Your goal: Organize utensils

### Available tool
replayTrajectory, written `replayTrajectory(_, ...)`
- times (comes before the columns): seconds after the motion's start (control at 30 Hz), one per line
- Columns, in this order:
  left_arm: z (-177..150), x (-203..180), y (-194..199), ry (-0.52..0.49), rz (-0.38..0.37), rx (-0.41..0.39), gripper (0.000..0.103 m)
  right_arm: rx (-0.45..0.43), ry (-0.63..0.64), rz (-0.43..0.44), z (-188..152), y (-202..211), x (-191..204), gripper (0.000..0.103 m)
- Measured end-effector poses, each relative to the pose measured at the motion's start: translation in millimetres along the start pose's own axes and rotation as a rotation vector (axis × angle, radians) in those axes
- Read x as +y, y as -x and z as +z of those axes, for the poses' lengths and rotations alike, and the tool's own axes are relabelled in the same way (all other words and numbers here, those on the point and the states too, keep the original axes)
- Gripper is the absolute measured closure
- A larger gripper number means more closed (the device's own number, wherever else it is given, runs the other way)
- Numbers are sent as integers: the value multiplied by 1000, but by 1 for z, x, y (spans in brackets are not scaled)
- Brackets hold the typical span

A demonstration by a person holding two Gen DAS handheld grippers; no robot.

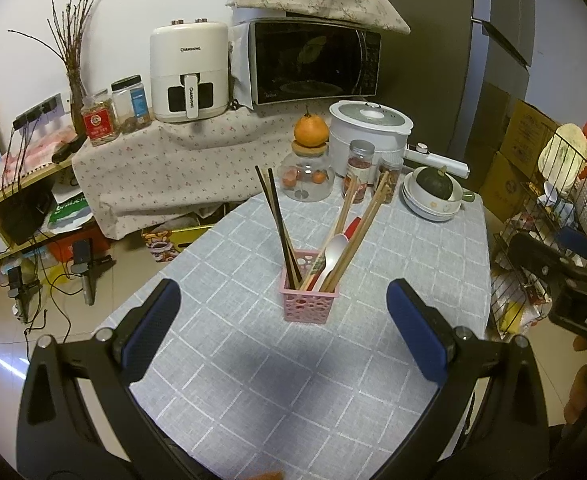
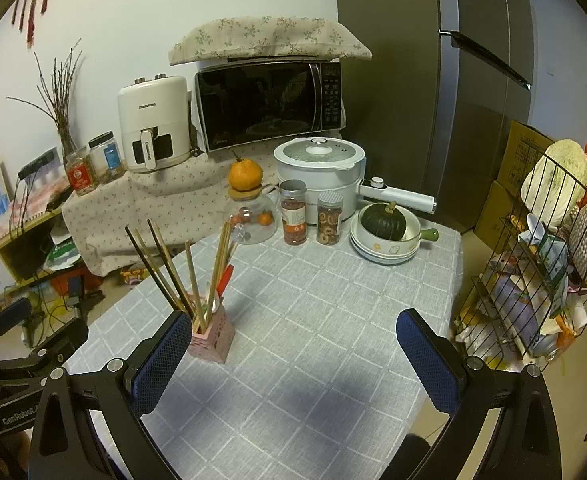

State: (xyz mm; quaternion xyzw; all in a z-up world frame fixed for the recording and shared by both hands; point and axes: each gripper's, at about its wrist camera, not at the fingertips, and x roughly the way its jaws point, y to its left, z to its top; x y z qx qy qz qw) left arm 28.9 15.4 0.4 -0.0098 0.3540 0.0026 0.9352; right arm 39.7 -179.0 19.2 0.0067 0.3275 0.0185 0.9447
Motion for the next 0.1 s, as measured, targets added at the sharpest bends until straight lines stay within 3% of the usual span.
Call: replayTrajectory(0.1,-1,-1,-4,-4,-5,14,1,12,2,-5,-3,-5,1,0)
